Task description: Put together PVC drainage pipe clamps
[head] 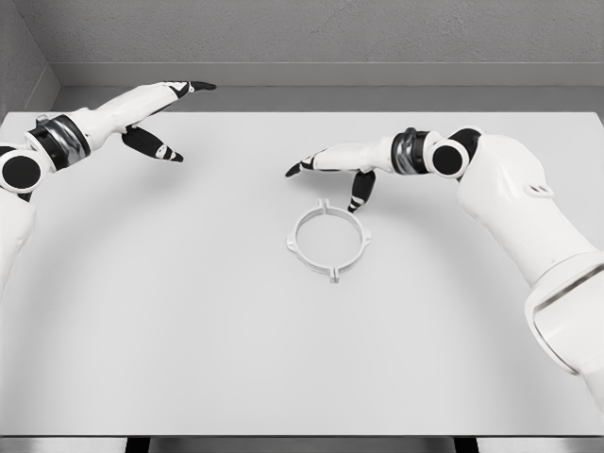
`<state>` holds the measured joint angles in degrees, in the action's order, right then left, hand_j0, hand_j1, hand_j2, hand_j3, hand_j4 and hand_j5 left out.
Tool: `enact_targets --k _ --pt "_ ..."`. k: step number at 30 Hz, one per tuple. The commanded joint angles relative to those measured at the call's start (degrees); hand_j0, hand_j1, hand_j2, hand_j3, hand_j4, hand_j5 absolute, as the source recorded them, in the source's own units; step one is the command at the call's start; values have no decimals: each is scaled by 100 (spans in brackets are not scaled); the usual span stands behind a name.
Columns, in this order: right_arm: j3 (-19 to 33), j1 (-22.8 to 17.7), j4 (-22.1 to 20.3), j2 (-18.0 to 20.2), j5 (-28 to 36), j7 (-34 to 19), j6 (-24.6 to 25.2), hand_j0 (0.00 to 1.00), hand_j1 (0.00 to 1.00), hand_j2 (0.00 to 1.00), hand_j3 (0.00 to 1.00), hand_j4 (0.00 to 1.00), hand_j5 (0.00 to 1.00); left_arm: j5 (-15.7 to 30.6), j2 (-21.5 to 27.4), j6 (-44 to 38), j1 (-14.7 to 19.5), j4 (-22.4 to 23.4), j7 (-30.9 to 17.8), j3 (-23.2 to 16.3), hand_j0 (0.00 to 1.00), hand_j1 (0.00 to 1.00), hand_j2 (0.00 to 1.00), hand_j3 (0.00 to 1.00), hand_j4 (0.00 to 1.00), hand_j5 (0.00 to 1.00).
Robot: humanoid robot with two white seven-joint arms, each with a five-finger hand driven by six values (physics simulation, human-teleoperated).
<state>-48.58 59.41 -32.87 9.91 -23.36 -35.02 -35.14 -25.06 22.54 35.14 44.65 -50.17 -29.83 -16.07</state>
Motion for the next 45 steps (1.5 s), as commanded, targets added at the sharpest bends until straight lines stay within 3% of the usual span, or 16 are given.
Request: enact_targets --k 1,22,25,28,32,35,37,42,45 --pt "16 0 -27 -16 33 2 14 100 100 100 100 100 100 45 5 -14 0 -1 4 8 100 100 100 100 100 100" --pt "-81 26 -53 -113 68 2 14 100 100 100 100 100 100 142 75 -14 -9 -1 4 8 100 100 100 100 100 100" --pt "7 132 -18 -69 104 2 14 100 100 100 100 100 100 142 75 -14 -9 -1 4 8 100 100 100 100 100 100" --pt "437 132 8 -25 95 2 14 100 100 100 100 100 100 142 75 -14 -9 -1 4 8 100 100 100 100 100 100" --pt "534 281 -53 309 183 2 14 100 100 100 100 100 100 142 84 -14 9 -19 4 -45 100 100 100 100 100 100" --pt "569 290 -97 669 938 2 14 100 100 100 100 100 100 142 181 -14 -9 -326 4 -221 100 100 100 100 100 100" --pt "543 211 -527 977 1263 2 14 100 100 100 100 100 100 168 181 -14 -35 -528 4 -326 100 100 100 100 100 100" --pt "139 -395 -2373 2436 2573 2 14 100 100 100 100 100 100 186 189 -14 -316 -1170 4 -475 100 100 100 100 100 100" --pt "130 -817 -3216 3227 2872 2 14 100 100 100 100 100 100 353 189 -14 -509 -1846 4 -941 100 100 100 100 100 100"
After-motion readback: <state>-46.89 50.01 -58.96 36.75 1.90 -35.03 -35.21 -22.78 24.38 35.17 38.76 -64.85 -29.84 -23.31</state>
